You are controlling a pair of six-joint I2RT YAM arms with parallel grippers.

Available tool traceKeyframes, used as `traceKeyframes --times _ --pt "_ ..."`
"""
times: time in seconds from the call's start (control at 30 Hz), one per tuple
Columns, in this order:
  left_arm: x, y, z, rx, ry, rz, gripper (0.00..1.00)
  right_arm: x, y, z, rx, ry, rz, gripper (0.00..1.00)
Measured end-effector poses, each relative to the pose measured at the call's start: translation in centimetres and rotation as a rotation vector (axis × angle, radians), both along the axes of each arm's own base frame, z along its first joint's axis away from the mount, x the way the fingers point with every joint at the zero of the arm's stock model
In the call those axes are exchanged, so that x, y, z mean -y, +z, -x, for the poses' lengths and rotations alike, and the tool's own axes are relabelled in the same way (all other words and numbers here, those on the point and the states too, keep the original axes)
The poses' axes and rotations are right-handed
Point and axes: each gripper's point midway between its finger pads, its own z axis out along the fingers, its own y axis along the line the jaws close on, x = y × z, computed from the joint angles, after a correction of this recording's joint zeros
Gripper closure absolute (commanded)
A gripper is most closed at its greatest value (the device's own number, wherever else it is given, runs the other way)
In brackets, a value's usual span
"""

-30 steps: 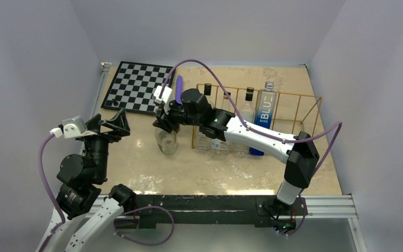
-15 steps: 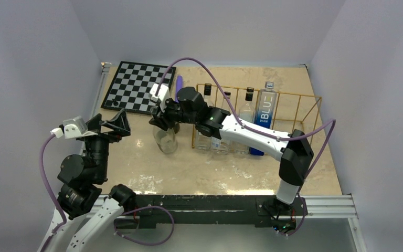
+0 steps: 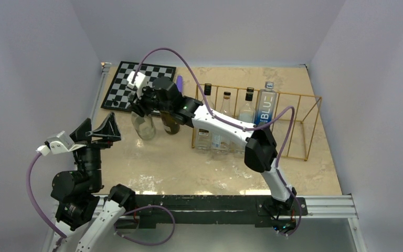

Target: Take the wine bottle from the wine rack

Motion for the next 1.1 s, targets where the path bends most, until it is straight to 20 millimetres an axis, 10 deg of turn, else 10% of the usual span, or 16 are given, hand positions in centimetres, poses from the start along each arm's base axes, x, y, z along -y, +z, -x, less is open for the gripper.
traceKeyframes --times 0.67,1.1 --pt "0.1 0.1 0.0 0.004 -0.003 -0.001 0.02 -3.8 -2.1 -3.7 0.031 -0.063 -0.016 0.95" --pt "0.3 -0.1 -0.2 -0.003 -0.009 -0.007 0.02 -4.4 -1.9 -4.7 0.050 -0.105 -0.037 0.60"
